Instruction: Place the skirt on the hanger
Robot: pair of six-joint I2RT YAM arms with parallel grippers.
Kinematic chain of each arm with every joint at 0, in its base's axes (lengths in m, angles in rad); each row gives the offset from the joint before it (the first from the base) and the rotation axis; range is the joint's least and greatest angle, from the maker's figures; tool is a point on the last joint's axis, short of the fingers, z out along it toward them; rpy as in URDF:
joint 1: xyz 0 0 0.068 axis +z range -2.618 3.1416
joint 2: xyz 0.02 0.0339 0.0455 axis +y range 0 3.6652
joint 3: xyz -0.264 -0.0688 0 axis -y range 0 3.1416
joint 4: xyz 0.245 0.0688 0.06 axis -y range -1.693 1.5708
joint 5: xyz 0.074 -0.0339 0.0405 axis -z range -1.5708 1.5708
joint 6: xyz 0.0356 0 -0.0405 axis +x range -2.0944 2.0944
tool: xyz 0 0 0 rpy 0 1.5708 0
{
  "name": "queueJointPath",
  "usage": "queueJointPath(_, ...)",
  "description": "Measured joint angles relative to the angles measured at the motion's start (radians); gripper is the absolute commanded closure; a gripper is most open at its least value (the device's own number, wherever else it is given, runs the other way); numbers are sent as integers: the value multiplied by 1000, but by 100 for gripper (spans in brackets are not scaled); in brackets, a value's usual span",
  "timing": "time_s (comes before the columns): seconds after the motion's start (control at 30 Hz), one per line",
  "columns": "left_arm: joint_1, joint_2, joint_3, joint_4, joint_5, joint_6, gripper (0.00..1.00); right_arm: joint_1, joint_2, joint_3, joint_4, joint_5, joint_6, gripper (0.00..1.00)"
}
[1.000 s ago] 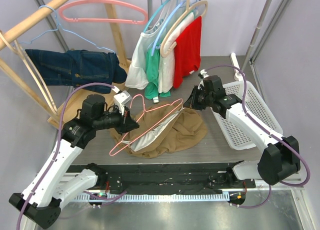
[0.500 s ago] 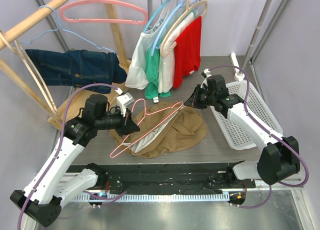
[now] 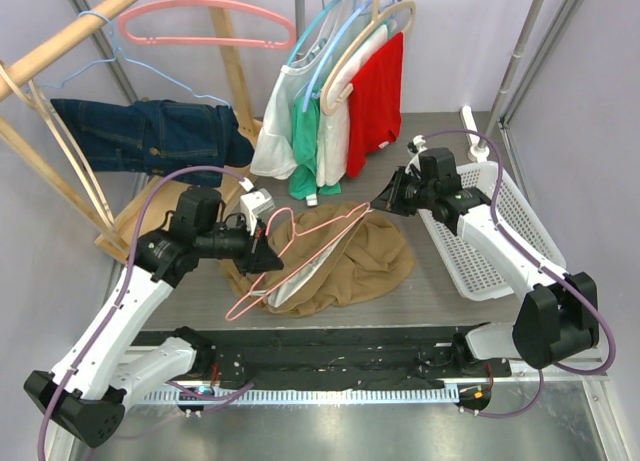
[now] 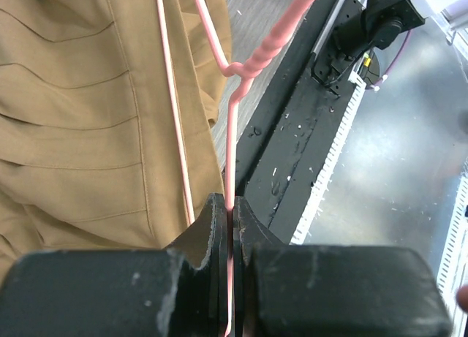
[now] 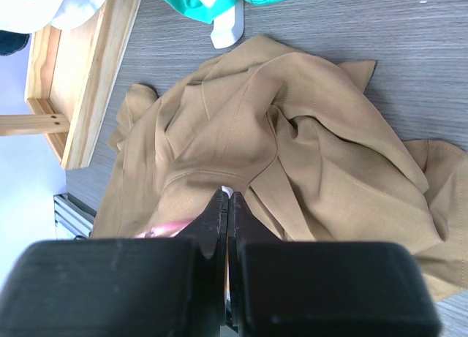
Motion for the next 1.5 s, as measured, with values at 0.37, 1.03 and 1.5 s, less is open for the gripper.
queueJointPath(0.37, 0, 22, 2, -6, -43, -1, 100, -3, 10, 2, 27, -49, 2, 99)
queueJointPath(1.03, 0, 38, 52, -43, -95, -5, 100, -21, 10, -42, 51, -91, -41, 99)
queueJointPath(1.5, 0, 57, 53, -51, -31, 17, 100, -40, 10, -42, 55, -127, -44, 99)
